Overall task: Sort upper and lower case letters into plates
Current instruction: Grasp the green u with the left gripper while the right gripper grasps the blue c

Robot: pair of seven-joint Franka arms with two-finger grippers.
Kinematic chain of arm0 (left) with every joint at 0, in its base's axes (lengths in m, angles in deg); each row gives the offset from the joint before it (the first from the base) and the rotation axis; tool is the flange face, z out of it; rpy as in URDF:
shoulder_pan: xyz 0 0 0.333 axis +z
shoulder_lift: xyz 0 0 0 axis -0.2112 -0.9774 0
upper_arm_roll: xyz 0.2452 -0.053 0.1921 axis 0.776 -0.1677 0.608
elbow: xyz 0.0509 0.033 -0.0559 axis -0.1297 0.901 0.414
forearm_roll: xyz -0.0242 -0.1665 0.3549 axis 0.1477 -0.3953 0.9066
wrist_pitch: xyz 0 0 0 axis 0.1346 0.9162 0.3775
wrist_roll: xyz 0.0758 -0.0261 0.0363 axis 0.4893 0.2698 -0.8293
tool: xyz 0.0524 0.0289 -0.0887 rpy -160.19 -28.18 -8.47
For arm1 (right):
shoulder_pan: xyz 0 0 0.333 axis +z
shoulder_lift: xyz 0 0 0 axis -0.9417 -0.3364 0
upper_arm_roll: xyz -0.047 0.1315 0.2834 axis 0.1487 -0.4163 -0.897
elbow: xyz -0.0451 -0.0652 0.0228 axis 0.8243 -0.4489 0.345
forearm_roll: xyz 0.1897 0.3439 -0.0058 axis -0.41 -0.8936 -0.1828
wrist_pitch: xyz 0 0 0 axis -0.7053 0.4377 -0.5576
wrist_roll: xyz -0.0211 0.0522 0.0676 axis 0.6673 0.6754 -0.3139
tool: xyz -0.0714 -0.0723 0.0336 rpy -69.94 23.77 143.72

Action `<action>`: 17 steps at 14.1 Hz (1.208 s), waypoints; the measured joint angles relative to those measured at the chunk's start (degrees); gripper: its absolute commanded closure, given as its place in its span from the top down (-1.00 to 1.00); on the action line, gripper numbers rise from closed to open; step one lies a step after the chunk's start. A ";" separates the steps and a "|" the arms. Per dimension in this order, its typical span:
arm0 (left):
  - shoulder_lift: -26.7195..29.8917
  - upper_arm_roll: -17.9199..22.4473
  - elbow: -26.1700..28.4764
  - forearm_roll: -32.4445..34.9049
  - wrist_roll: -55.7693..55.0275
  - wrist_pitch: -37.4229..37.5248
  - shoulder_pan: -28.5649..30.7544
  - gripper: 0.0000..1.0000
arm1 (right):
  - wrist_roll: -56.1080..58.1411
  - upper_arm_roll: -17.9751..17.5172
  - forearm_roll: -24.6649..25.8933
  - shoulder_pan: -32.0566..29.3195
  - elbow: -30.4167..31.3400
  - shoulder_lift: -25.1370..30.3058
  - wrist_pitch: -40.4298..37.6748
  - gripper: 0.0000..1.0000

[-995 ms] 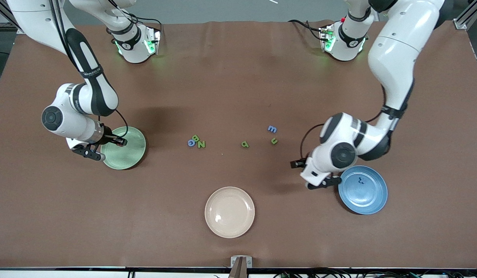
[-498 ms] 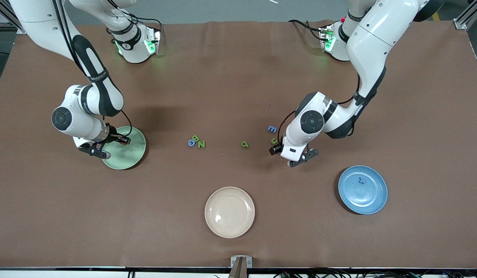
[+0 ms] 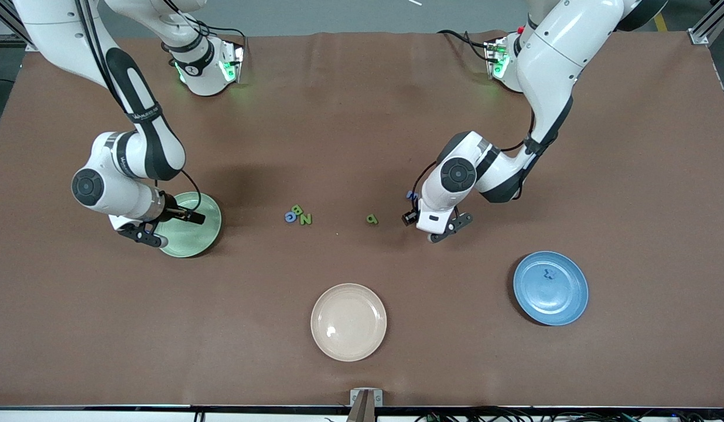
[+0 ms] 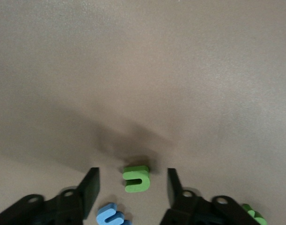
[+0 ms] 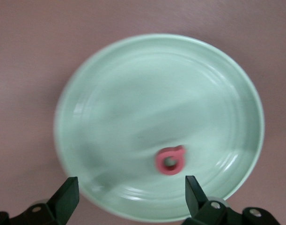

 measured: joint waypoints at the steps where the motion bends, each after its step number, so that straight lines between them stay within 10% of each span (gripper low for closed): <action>1: -0.13 0.00 0.06 0.00 -0.01 0.00 -0.19 0.10 | -2.95 -0.18 -0.02 1.71 -1.29 0.09 -0.59 1.00; 5: -0.81 0.00 0.09 0.00 -0.26 -0.10 -1.28 0.08 | -16.90 -0.56 -0.06 11.61 -2.03 -0.91 5.17 1.00; 11: -1.25 0.31 -0.21 0.00 -0.28 -0.54 -1.23 -0.75 | -31.81 -0.61 -0.06 22.22 -1.42 -11.38 21.95 1.00; 17: -0.94 0.92 -5.89 0.03 3.00 4.66 0.77 -0.96 | -36.90 -0.43 -0.07 25.04 -2.17 -12.64 23.64 0.98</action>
